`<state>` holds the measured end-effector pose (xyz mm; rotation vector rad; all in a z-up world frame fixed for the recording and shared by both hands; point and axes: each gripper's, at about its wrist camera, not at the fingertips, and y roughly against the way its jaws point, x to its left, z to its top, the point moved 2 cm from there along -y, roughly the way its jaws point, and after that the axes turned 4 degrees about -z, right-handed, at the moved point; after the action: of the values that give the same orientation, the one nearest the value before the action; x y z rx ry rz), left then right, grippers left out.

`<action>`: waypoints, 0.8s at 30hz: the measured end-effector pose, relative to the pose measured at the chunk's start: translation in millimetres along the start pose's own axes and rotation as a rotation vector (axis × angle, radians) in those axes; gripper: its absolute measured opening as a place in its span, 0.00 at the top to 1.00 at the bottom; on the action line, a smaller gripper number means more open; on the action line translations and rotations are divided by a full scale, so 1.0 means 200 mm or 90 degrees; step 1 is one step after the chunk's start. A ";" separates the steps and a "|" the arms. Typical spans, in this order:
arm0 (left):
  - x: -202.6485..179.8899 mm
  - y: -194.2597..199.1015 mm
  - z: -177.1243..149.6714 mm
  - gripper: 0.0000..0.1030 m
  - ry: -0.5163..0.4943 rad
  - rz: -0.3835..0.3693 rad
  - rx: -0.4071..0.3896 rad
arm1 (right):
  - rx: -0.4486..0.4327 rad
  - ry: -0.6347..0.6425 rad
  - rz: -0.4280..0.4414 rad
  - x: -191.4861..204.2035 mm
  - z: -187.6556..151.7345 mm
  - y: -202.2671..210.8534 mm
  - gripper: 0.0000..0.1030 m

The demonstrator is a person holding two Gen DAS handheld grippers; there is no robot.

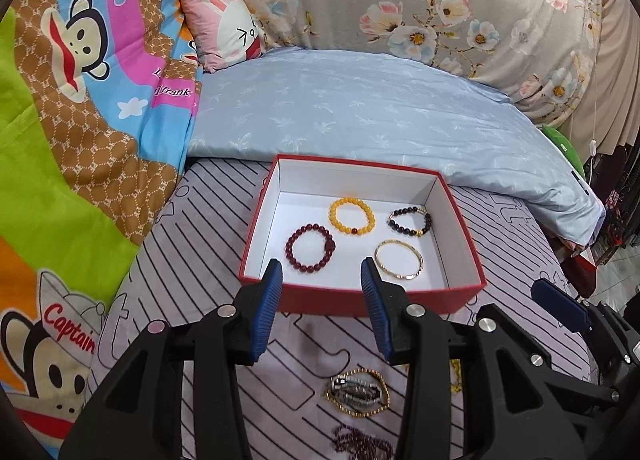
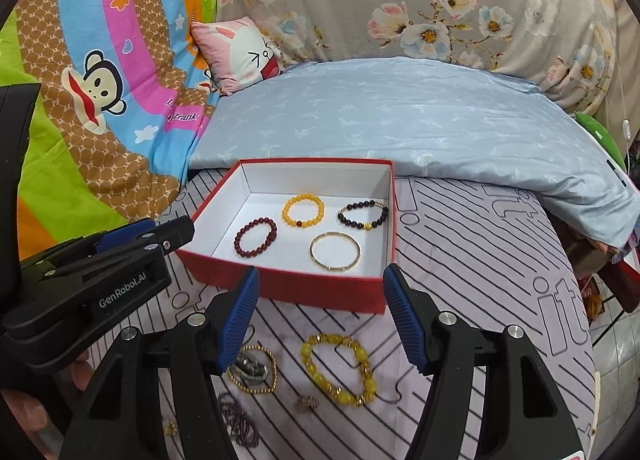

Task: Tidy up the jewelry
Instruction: 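Withdraw both tools from the box toward the remaining jewelry, then lower the right tool onto the dark garnet multi-strand bracelet and close it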

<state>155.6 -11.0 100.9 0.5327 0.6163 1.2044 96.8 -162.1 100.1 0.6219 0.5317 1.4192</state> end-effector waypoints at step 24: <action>0.24 0.18 -0.67 0.53 0.027 0.052 0.096 | 0.094 0.019 0.013 0.01 -0.59 0.15 0.40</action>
<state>50.1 52.0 21.2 0.6666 0.7318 1.2551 -3.9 -149.5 33.5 0.7273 0.6596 1.4179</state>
